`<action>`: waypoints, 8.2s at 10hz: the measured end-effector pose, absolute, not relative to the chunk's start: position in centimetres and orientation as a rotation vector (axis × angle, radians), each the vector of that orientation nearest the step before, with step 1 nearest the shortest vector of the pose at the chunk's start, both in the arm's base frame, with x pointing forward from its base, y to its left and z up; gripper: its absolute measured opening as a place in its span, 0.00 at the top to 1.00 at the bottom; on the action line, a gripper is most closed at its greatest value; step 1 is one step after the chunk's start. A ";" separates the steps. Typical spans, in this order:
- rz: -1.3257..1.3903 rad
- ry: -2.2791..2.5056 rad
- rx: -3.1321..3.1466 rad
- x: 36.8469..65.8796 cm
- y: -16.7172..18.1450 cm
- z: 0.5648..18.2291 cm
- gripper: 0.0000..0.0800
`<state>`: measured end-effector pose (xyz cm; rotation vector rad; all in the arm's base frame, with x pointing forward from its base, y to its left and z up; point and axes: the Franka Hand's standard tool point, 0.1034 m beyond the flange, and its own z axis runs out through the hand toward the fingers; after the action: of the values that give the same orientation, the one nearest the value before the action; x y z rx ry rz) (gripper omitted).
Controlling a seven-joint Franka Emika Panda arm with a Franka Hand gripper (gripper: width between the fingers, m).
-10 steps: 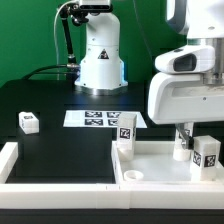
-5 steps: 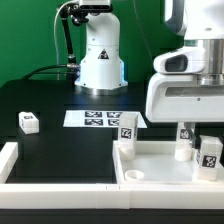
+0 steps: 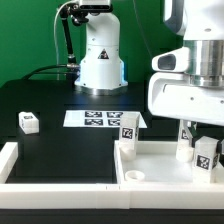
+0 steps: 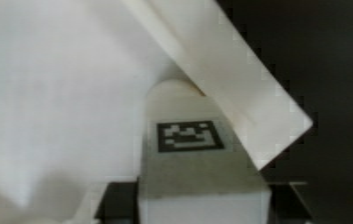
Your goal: Assemble square table
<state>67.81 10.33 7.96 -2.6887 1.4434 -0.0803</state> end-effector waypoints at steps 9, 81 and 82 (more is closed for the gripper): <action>0.107 2.416 -1.783 68.0 10.6 7.9 0.63; 1.357 -0.611 -2.828 40.0 -20.4 0.7 0.64; 1.357 -0.611 -2.828 40.0 -20.4 0.7 0.64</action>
Offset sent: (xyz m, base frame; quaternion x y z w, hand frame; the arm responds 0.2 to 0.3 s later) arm 0.0000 0.0000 0.0000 0.0000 0.0000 0.1296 0.9916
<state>40.02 -20.37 0.71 -2.8279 -0.6108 1.3572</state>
